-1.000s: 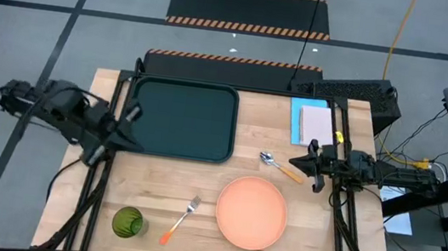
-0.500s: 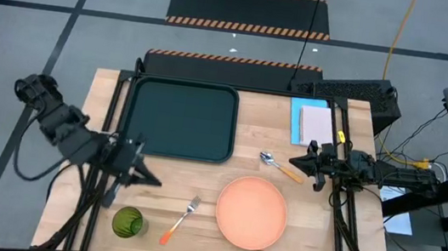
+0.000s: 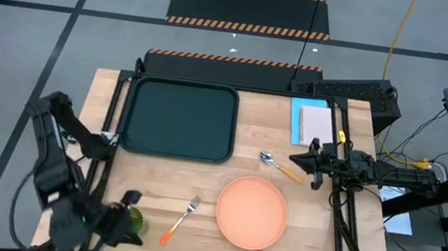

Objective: Pick and place plate/cup/fork/spoon on tray
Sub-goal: Put the green cup on the black table tray

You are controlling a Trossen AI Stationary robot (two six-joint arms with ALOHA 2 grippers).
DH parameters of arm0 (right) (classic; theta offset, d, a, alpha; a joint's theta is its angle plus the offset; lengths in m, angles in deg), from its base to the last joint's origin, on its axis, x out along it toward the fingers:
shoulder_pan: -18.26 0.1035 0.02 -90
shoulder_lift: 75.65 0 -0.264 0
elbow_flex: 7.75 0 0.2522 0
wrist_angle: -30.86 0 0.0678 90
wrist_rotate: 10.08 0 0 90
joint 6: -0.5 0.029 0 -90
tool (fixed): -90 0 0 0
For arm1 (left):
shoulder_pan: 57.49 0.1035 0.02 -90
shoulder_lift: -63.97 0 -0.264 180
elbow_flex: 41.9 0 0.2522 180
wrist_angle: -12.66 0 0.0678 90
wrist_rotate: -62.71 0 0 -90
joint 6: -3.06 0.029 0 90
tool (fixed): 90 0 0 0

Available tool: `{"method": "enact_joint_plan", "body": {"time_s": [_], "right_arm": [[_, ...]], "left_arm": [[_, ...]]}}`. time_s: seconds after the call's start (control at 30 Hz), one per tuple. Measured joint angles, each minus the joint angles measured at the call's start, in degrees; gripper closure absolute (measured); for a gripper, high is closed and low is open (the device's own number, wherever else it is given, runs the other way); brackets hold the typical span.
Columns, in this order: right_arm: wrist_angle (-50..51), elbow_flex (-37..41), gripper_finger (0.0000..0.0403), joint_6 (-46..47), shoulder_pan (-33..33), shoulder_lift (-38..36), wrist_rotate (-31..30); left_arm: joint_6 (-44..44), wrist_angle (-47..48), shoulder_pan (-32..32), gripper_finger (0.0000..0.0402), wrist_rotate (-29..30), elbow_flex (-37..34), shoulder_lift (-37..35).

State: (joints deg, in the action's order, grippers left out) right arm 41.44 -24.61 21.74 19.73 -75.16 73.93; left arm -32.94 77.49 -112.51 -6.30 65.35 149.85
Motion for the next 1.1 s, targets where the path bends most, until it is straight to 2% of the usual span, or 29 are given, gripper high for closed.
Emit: {"method": "enact_joint_plan", "body": {"time_s": [0.13, 0.23, 0.37, 0.5, 0.6, 0.87, 1.1], "right_arm": [[-0.18, -0.03, 0.0403, -3.03, -0.02, 0.0, -1.85], [-0.99, -0.05, 0.0403, -4.35, -0.02, 0.02, -3.39], [-2.96, -0.06, 0.0403, -7.64, -0.02, 0.02, -3.53], [-2.94, -0.08, 0.0403, -10.66, -0.02, 0.02, -10.16], [-2.58, -0.1, 0.0403, -11.76, -0.02, 0.02, -14.96], [-2.66, -0.14, 0.0403, -16.47, -0.02, 0.02, -14.96], [-3.67, -0.16, 0.039, -18.03, -0.02, 0.02, -14.94]], "left_arm": [[-8.36, 5.95, -0.53, 0.037, -0.59, -0.06, 5.24], [-13.22, 8.34, -0.42, 0.0328, -3.29, -0.09, 8.4], [-17.97, 10.81, 0.91, 0.0263, -3.97, -0.08, 11.12], [-28.31, 12.18, 3.12, 0.0227, -5.17, -0.09, 11.28], [-31.97, 12.47, 3.23, 0.0224, -9.37, -0.09, 11.14], [-36.23, 12.63, 1.85, 0.0241, -12.64, -0.09, 10.87], [-33.93, 16.46, -0.51, 0.0244, -13.18, -0.09, 10.84]]}}
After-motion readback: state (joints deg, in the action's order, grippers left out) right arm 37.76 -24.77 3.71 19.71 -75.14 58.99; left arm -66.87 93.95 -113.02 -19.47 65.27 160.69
